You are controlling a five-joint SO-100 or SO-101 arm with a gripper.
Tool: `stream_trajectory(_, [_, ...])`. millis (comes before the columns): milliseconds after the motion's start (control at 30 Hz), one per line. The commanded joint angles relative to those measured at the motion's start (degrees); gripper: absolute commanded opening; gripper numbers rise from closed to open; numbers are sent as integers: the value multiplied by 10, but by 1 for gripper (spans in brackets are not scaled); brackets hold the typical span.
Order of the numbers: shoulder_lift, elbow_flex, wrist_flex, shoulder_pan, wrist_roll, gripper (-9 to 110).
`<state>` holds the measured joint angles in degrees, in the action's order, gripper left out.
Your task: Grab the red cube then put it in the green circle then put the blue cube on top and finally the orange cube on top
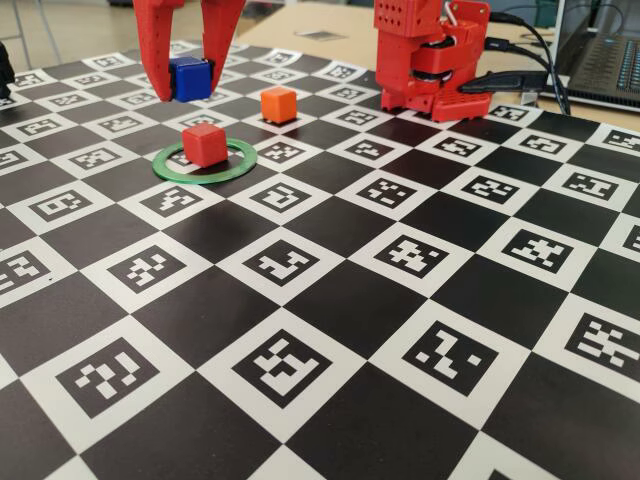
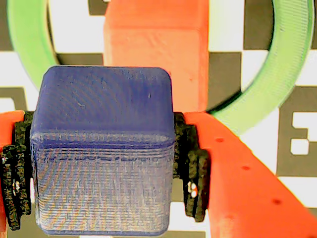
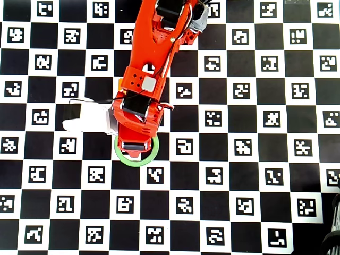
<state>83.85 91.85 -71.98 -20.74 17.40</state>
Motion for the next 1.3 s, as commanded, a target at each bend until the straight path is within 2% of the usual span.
stream_trajectory(0, [18, -25, 11, -12, 7, 10])
stream_trajectory(1267, [7, 25, 25, 24, -8, 10])
